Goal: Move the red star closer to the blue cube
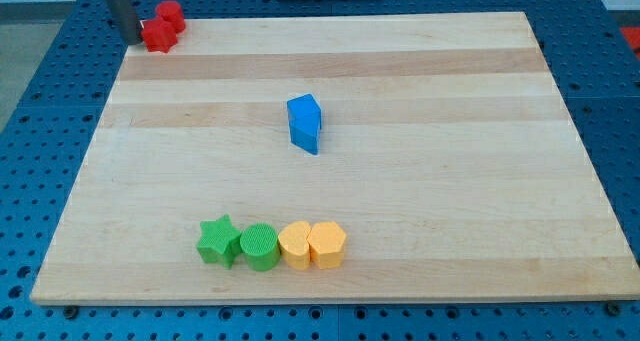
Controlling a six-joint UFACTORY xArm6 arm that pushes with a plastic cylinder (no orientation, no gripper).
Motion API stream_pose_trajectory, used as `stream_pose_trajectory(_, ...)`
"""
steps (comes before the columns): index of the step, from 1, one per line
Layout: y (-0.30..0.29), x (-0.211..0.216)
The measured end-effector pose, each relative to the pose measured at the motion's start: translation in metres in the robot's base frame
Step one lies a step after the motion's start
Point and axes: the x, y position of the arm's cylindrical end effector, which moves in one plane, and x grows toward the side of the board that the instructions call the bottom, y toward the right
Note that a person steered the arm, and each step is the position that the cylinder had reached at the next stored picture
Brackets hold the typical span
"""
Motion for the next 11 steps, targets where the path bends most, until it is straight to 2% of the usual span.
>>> stream_pose_trajectory(4,-0.009,0.041)
stream_pose_trajectory(6,-0.009,0.033)
stream_pose_trajectory(8,-0.010,-0.008)
stream_pose_trajectory(11,0.042,0.014)
